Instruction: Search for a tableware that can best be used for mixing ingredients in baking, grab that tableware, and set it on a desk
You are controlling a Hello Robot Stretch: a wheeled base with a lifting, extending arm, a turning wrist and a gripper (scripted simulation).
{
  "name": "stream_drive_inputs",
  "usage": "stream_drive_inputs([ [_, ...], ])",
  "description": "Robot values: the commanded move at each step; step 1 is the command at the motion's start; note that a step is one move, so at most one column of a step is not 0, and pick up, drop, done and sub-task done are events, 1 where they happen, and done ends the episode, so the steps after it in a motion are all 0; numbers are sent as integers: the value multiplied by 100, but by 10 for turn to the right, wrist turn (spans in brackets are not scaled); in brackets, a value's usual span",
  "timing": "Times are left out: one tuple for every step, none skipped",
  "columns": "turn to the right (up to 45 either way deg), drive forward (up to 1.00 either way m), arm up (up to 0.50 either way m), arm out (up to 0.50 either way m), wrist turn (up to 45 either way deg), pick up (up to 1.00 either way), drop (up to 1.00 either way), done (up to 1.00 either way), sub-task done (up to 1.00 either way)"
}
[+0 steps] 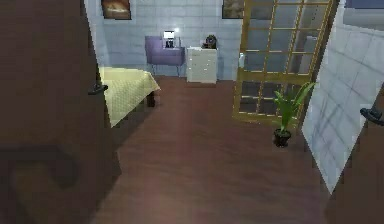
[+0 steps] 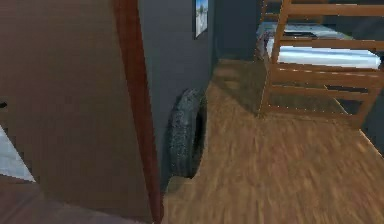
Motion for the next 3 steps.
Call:
stream_drive_inputs([
  [0,100,0,0,0,0,0,0,0],
  [30,0,0,0,0,0,0,0,0],
  [0,100,0,0,0,0,0,0,0],
])
